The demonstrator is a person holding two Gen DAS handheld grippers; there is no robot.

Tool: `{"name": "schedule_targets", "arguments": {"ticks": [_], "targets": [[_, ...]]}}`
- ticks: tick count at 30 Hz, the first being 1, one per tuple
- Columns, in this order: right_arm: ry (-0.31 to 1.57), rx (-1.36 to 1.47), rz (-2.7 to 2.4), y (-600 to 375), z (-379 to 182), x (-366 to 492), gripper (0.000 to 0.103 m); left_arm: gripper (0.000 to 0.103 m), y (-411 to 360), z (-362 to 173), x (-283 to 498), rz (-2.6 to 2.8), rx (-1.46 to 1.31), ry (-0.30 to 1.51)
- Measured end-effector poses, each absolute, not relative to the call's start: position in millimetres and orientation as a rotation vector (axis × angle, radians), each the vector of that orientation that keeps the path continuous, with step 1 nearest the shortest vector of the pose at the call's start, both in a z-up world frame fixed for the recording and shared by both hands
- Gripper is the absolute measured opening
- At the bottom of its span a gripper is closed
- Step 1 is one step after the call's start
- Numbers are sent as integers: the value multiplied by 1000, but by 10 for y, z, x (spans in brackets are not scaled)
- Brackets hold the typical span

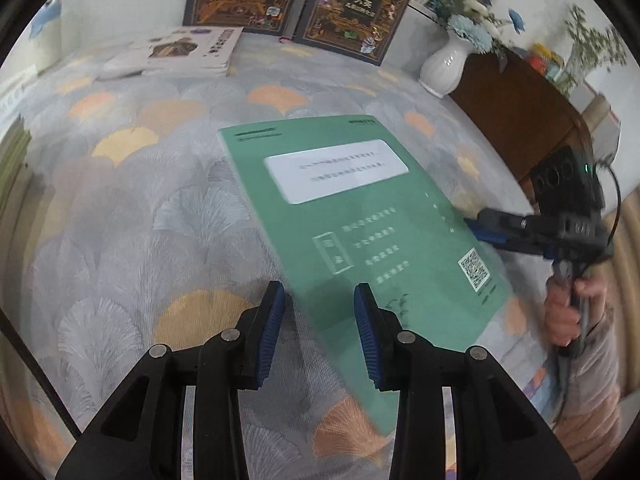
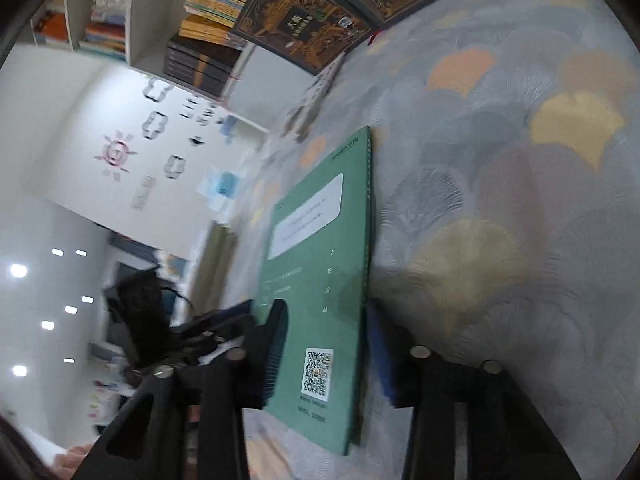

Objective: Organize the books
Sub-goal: 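Close the right tool on the green book and lift it while the left tool closes on it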

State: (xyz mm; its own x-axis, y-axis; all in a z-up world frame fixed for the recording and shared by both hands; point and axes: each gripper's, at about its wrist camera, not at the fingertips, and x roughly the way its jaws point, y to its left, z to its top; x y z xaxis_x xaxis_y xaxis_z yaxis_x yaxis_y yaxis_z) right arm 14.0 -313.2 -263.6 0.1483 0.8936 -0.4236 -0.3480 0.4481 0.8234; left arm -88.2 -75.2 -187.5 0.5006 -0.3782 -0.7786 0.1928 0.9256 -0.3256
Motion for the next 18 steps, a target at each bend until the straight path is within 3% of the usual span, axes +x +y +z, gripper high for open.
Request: {"name": "schedule_targets", "arguments": {"ticks": [6,8,11,15,17,18], "targets": [[957,617,1149,-2786,-2303,-107,38,33,-642,-1881,-883,-355,-258,1012],[954,609,1102,-2725,-2227,-157,25,33,-597,-1859,-909,-350,-255,1027],[940,710,1123,-2732,-2129,-234,18,32,-509,-1783,-997,-318,-235,1014],[873,894,1200,-2740,-1856,-432,18,31,-342,-1713,-1105,-316,-271,1000],[805,826,1184,-2771,-1498,-577,7,31,-268,-1627,-1210,-312,-254,968],[775,813,1175,-2813,-1359,-645,6,31,-234,-1589,-1253,-312,-248,958]]}}
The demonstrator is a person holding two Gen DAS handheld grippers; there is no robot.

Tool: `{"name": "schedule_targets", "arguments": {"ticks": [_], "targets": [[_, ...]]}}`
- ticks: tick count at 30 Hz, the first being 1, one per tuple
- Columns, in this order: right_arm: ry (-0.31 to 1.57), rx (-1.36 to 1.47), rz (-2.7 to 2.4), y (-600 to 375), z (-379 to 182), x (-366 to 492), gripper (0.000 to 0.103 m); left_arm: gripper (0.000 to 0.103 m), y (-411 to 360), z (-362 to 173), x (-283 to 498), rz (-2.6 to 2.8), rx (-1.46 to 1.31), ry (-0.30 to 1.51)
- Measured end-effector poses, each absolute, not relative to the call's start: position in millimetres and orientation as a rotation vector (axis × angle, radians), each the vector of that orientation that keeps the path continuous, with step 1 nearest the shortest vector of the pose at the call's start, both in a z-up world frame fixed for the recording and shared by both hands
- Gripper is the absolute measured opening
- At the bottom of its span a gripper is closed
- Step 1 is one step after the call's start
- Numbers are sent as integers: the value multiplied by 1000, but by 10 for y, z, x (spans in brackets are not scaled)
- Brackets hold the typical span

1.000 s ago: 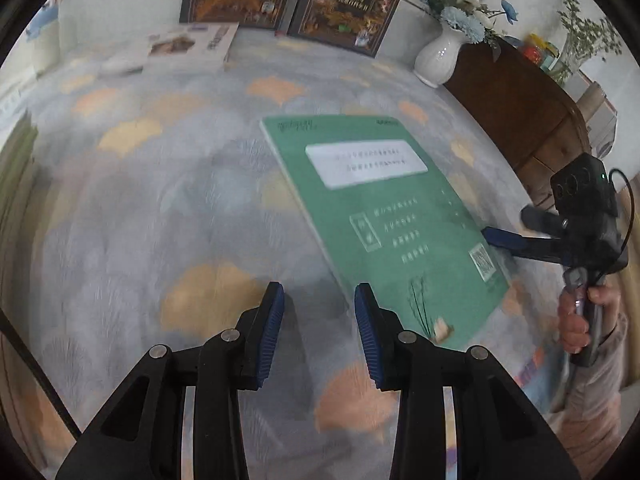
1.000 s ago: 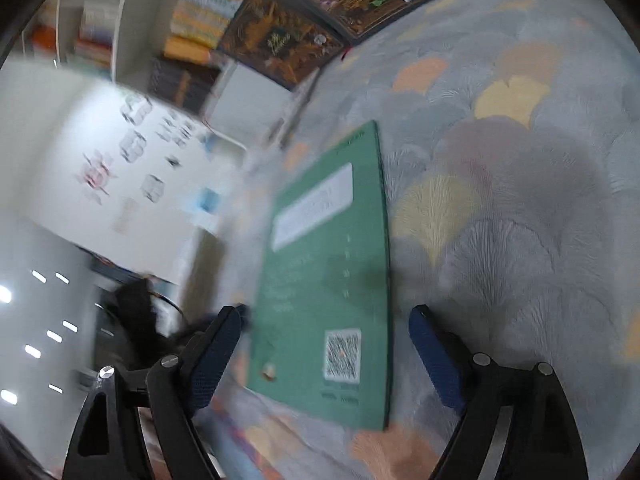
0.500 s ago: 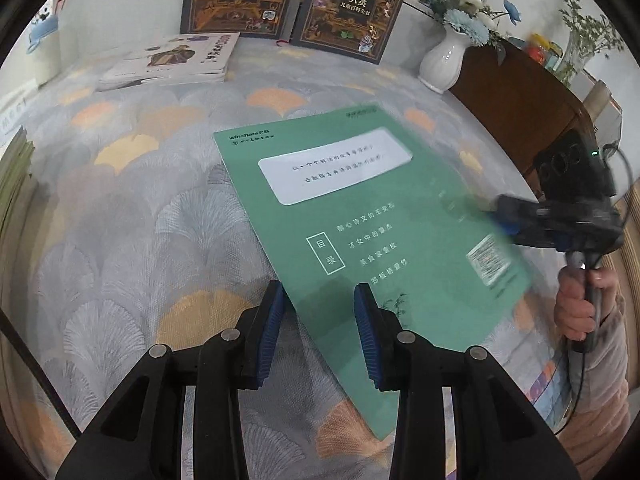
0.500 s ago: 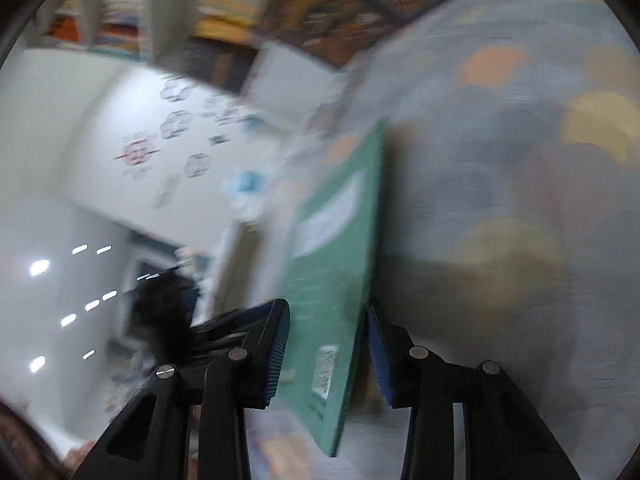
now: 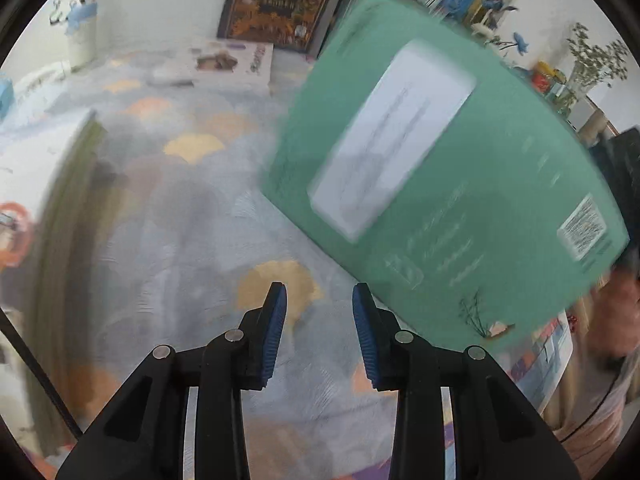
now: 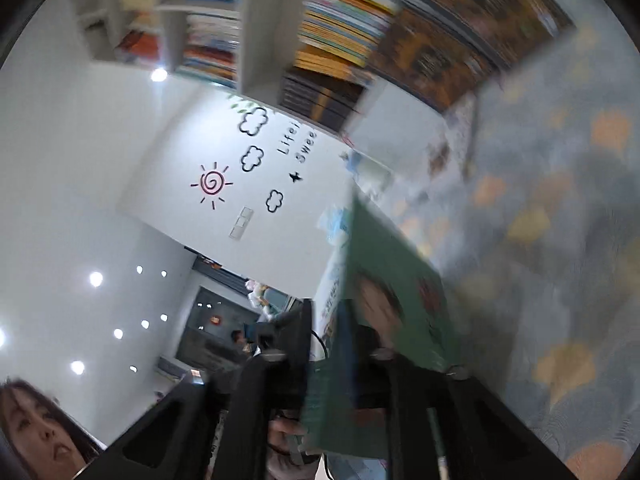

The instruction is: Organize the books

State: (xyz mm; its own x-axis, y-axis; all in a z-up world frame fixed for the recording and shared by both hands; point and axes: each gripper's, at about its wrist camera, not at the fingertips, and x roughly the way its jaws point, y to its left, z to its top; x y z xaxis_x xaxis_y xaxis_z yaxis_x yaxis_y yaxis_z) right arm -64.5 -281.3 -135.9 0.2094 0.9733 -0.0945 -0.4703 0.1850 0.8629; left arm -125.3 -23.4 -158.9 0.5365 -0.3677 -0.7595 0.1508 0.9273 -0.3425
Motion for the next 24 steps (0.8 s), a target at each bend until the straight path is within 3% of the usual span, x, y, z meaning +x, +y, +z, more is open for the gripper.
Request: {"name": "schedule_targets", "arguments": {"ticks": [3,6,12,17,21,23,24], "targets": [[770,556,1084,-2643,-995,-962,6,32,-79,-1507,-1379,-329,-258,933],[863,303,1008,-2202,-1101,-1217,6,32,46,-1538,-1528,-318,-251,938],[1142,288,962,-1715,-1879,-1136,6,32,201,-1681,-1908,-215,-157,1012],[1202,137,876,-1559,-2274,-887,11,33,192,-1849,-1971,-202,-120,1039],[1168,168,835,-1643,-2257,-740,16,34,89,-1846,-1865,-214,-66,1037],[1116,100,788,-1718,-2225,-766,45,34,88,-1823,-1823,-204,-73,1046],[1099,90,777,-1750,-2231,-765,73,34,85,-1809,-1812,-197,-77,1051]]}}
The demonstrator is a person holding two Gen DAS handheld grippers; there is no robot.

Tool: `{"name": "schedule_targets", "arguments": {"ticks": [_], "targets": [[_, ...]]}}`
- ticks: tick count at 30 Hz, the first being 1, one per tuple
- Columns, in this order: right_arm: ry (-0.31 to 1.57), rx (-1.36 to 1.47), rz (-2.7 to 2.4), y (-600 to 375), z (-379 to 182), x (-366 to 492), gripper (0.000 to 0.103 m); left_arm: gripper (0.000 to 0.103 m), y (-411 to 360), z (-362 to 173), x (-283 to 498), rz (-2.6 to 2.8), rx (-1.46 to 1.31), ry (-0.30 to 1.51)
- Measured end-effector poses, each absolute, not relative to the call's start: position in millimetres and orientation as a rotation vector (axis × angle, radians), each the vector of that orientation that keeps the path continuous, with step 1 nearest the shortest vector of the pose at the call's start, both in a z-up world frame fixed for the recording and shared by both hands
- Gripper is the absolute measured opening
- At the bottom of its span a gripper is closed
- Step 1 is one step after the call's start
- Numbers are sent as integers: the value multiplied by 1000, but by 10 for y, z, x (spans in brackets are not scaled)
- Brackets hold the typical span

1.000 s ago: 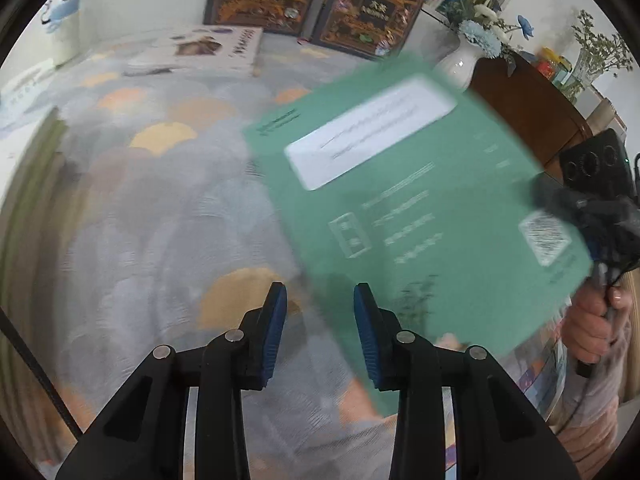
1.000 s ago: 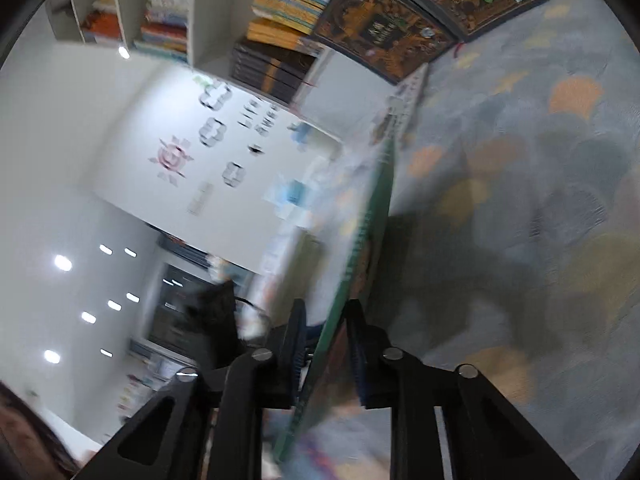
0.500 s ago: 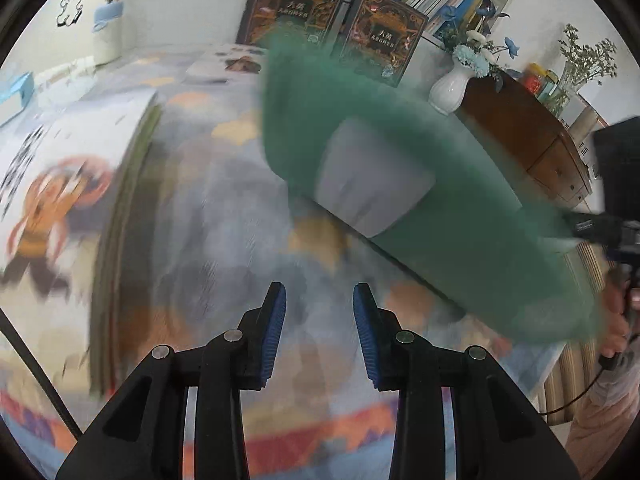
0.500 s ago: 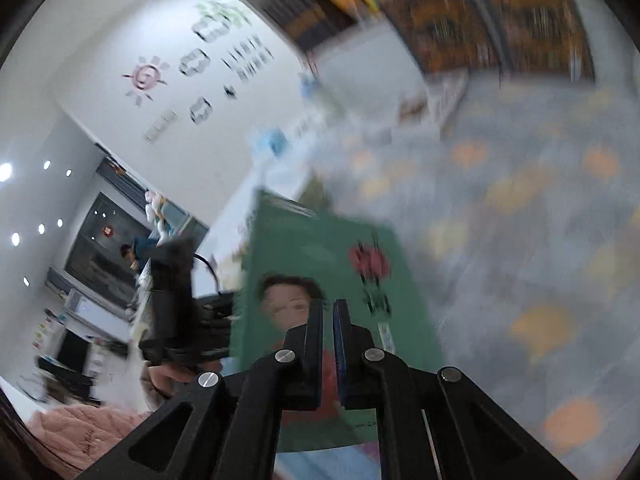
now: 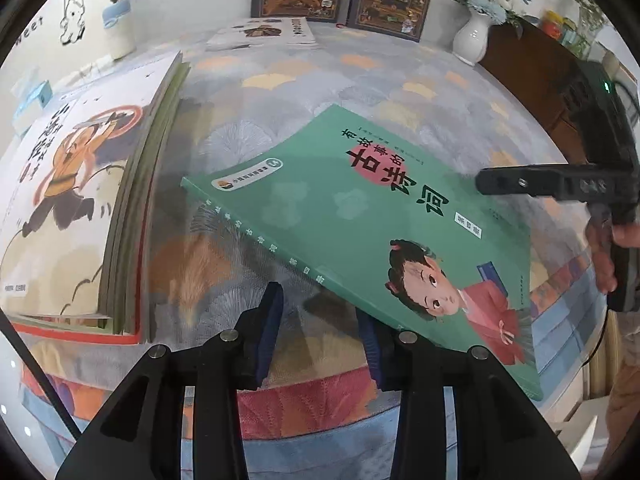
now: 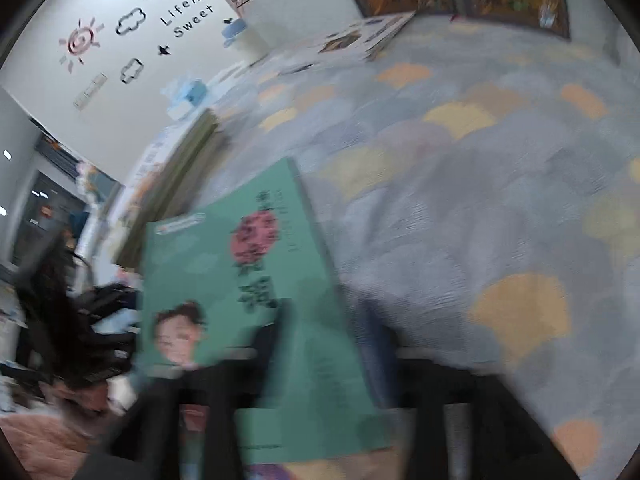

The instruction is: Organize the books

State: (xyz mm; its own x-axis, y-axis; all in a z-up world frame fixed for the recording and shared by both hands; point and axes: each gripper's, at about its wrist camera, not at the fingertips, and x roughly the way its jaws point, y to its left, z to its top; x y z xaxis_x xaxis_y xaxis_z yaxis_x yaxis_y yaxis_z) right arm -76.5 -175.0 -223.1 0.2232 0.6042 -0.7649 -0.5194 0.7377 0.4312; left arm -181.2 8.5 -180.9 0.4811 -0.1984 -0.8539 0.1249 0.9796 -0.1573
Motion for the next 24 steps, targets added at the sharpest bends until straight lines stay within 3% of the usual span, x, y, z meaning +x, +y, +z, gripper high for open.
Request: {"name": "schedule_targets", "arguments": {"ticks": [2,7,12,15,21,24], "targets": [[1090,138,821,-1799,-2259,-725,84,34,38,-1821,-1892,-202,-59,1061],[1114,31,865,-1634,-2215,-728,89,36,37,-1840,-2207,-245,-67,1061],[1138,-14,918,-1557,-2230,-896,89,40,-39,-1868,-2201,-416,-184,1093],[1145,-46,922,-1558,-2236,-1107,90,48,-157,-1866,-2087,-427,-152,1084],[1257,324,1110,-1885,-2417,-1384,93,47,-25,-1907,-1903,-473,-237,1081],[1247,395,1104,-2000,-2471,-1331,83,36,46,-1944,-1936,-469,-254,1061]]}}
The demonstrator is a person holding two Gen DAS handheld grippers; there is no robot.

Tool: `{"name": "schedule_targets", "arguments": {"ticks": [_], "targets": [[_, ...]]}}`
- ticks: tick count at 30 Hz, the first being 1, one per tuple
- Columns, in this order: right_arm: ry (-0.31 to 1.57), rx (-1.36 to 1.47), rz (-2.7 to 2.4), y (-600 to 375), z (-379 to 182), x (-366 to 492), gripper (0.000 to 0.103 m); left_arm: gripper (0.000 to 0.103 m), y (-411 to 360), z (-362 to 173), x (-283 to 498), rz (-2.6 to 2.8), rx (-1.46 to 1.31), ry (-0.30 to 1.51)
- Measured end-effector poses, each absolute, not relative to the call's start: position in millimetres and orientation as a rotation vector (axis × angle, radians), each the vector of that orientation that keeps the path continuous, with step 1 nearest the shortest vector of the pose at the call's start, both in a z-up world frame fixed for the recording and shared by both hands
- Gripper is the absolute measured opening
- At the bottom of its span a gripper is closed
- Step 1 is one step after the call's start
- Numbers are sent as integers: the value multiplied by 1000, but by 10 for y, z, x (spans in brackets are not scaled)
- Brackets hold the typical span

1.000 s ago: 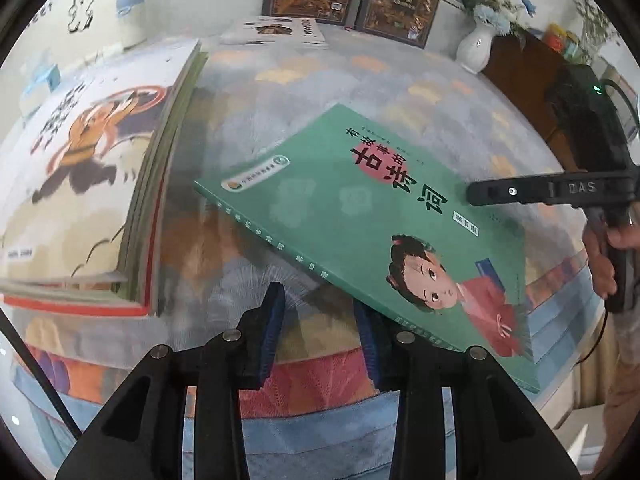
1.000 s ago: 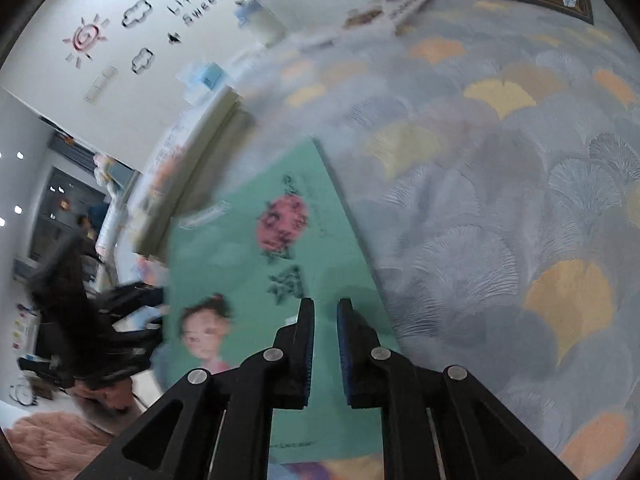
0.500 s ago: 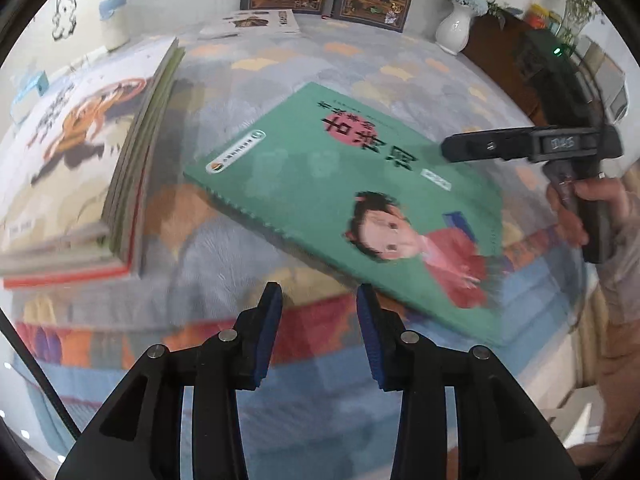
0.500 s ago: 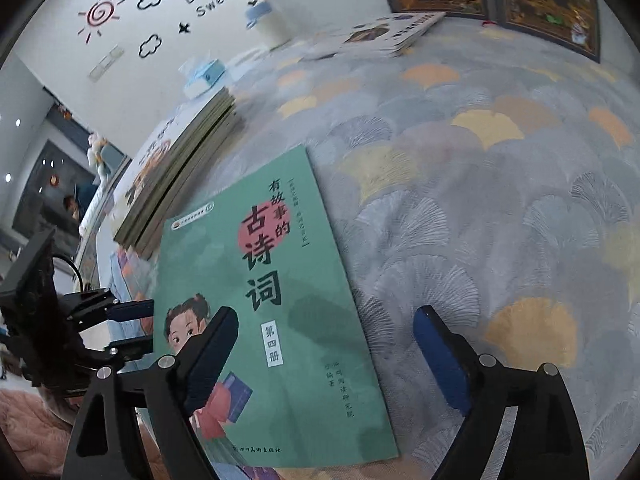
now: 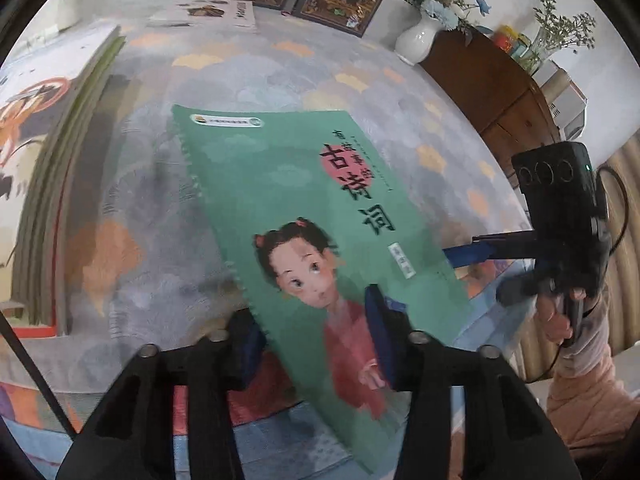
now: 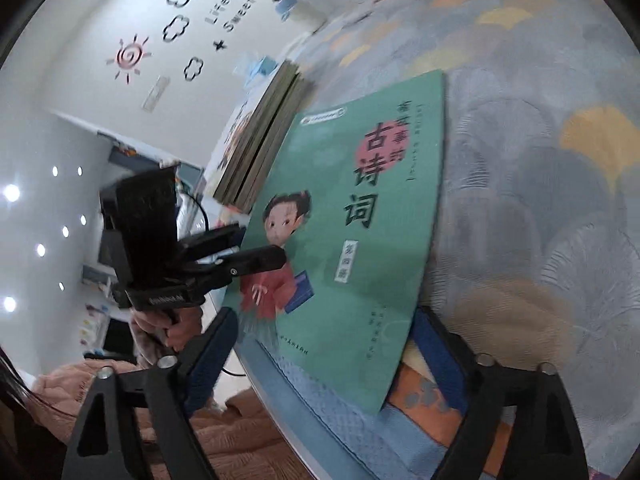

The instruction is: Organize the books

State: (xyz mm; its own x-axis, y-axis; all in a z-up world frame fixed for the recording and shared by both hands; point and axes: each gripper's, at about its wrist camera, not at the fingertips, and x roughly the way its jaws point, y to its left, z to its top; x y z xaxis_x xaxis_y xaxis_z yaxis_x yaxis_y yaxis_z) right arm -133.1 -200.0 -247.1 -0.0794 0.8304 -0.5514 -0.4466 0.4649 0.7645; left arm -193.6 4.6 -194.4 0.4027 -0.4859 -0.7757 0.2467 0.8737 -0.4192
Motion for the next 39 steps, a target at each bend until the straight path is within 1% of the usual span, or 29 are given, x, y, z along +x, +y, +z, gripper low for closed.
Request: {"name": "schedule_targets", "arguments": {"ticks": [1,3,7,8,9,11,12,13,14,15,17,18,21,23,27,33,39], "targets": [[1252,407,1102,-2002,-2483,-1300,81,34,60,-1949,-1937,-466,-263,1057],[1254,397,1115,-1932,-2485,-1213,81,32,90,-1961,-1949,-461,-279,1054],[1239,330,1130,-1777,-2424,-1103,80,32,48,-1961,-1997,-457,-232,1033],[1233,329,1133,-1756,-2425,-1069,74,32,49,-1961,-2009,-455,-229,1029],[1225,320,1116,-1748,-2435,-1011,64,31,63,-1962,-2003,-456,-238,1029],[1223,327,1047,-1799,-2519,-905,15,31,120,-1977,-1984,-467,-280,1031],[1233,382,1051,-1839,-2611,-842,14,31,131,-1980,-1976,-467,-292,1030],[1242,459,1080,-1895,-2690,-782,10,31,144,-1986,-1975,-469,-300,1029],[1228,494,1102,-1934,-2733,-762,9,31,145,-1988,-1974,-467,-306,1028],[1213,472,1102,-1926,-2715,-784,9,30,139,-1986,-1969,-458,-310,1029],[1172,403,1066,-1868,-2625,-877,13,28,109,-1966,-1967,-428,-309,1037],[1166,379,1053,-1838,-2583,-919,15,28,72,-1939,-1985,-409,-284,1043],[1155,289,1018,-1772,-2410,-1068,16,28,-144,-1745,-2084,-376,-109,1026],[1108,237,1005,-1754,-2244,-1204,16,29,-185,-1619,-2123,-374,-61,999],[1077,252,1028,-1837,-2044,-1284,17,30,-31,-1405,-2095,-409,-93,957],[987,137,1019,-1614,-1708,-1504,17,30,122,-1197,-2075,-406,-31,908],[904,118,1045,-1231,-1334,-1480,18,30,648,-887,-2012,-385,-68,824]]}}
